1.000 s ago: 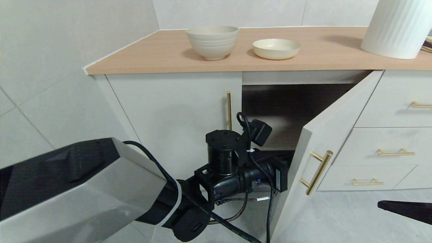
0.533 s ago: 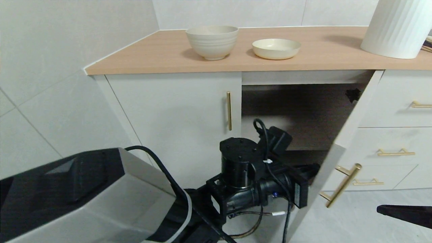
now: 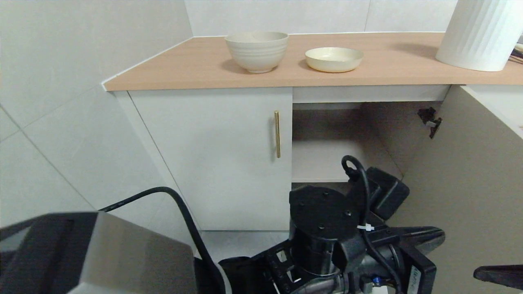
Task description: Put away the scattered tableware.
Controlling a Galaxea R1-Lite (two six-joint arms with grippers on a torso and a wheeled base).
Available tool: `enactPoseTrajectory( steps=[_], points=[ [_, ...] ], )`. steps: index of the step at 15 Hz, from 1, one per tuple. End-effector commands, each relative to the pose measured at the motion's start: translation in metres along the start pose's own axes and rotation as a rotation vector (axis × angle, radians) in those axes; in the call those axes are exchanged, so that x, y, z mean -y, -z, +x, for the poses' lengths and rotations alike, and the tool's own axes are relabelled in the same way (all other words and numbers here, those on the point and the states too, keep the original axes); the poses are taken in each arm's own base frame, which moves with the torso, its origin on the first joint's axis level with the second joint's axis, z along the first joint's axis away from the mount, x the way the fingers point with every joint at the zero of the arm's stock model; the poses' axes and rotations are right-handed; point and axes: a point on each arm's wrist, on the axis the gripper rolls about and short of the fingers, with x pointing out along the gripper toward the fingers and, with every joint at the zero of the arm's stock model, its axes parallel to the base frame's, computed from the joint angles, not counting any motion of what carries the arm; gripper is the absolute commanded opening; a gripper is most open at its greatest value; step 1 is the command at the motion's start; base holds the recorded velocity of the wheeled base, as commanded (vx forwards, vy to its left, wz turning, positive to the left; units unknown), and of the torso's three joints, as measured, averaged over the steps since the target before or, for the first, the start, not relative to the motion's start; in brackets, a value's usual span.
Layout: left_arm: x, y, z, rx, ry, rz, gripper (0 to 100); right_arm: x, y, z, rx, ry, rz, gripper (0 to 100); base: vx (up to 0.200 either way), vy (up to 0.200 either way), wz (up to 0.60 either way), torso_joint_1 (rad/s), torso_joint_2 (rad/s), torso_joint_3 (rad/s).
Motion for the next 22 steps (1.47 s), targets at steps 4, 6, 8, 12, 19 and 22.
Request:
enactPoseTrajectory(
  steps=[4, 6, 8, 12, 19, 22],
  points=[
    [-0.076, -0.055, -0.090, 0.115, -0.291, 0.019, 0, 0.013, 0.000, 0.018, -0.066, 0.133, 0.039, 100, 0.000, 0.000, 0.00, 0.000, 0.00, 0.000],
    [-0.094, -0.068, -0.139, 0.135, -0.428, 0.017, 0, 0.023, -0.008, 0.034, -0.106, 0.157, 0.058, 100, 0.000, 0.000, 0.00, 0.000, 0.00, 0.000],
    [-0.093, -0.086, -0.198, 0.147, -0.575, 0.000, 0, 0.041, -0.034, 0.063, -0.069, 0.209, 0.030, 100, 0.000, 0.000, 0.00, 0.000, 0.00, 0.000],
    [-0.051, -0.112, -0.255, 0.141, -0.733, -0.026, 0, 0.092, -0.072, 0.121, -0.060, 0.498, 0.040, 100, 0.000, 0.000, 0.00, 0.000, 0.00, 0.000],
    [-0.018, -0.135, -0.299, 0.158, -0.843, -0.041, 100, 0.092, -0.081, 0.115, -0.004, 0.651, 0.144, 100, 0.000, 0.000, 0.00, 0.000, 0.00, 0.000],
    [-0.021, -0.148, -0.295, 0.198, -0.840, -0.018, 100, 0.086, -0.085, 0.106, -0.026, 0.672, 0.149, 100, 0.000, 0.000, 0.00, 0.000, 0.00, 0.000]
  ],
)
